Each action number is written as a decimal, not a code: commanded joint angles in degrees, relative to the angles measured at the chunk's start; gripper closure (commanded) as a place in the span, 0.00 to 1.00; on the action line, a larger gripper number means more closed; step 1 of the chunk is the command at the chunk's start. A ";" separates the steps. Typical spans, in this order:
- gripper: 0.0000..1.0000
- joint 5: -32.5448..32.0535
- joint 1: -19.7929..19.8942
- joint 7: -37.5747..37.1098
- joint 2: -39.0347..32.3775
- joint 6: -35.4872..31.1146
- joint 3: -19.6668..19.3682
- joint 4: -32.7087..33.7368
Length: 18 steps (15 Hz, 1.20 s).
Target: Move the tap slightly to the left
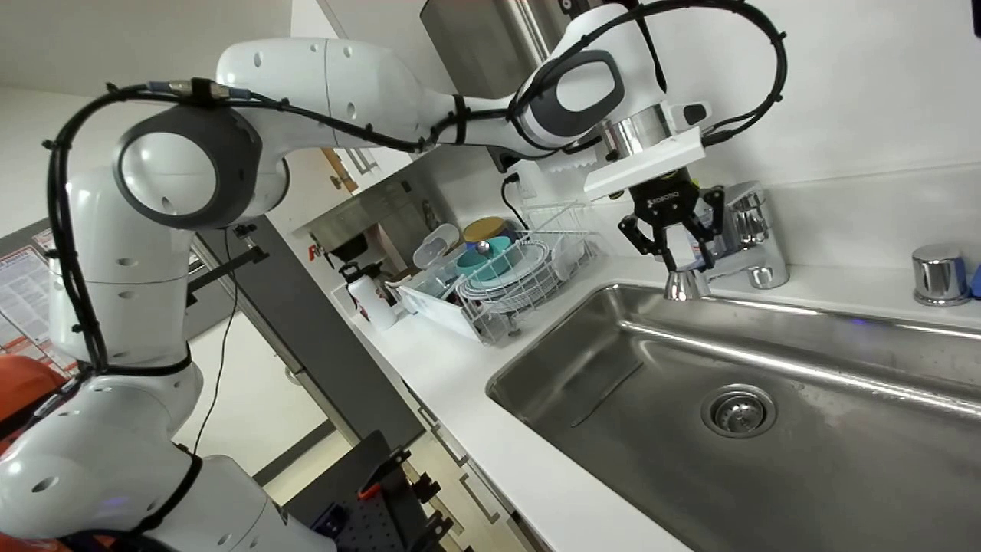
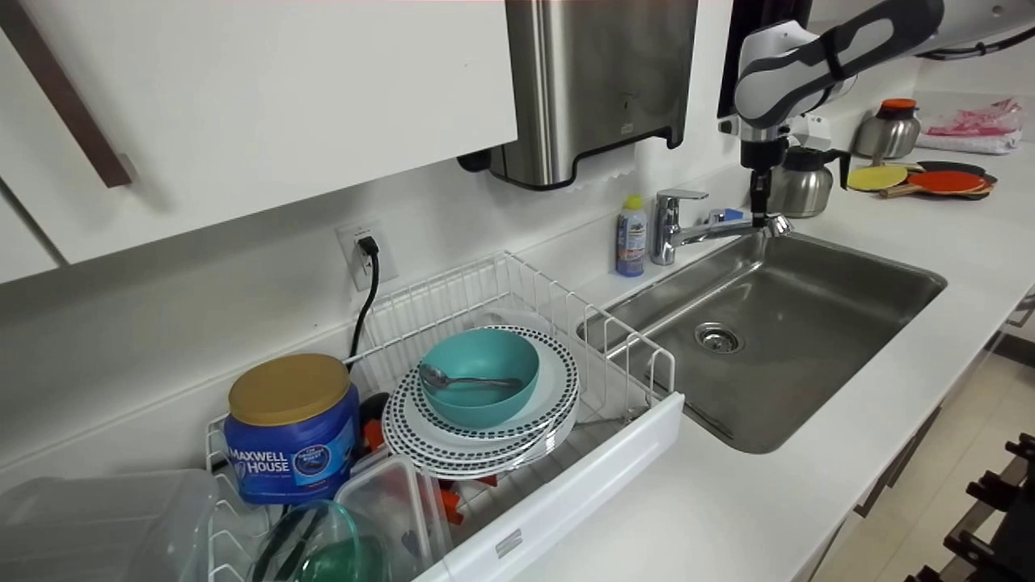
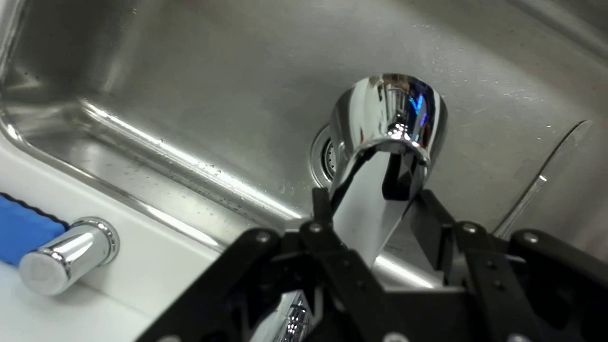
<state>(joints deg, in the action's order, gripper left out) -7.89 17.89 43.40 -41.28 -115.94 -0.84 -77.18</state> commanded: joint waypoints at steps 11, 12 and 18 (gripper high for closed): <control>0.78 7.62 -2.74 8.02 4.13 0.88 4.78 -7.45; 0.78 6.62 -3.80 4.98 4.35 -1.52 3.53 -8.01; 0.28 7.70 -2.62 6.07 8.24 -5.40 3.29 -12.69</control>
<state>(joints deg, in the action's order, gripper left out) -1.34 14.90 48.05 -37.13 -118.74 2.88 -83.75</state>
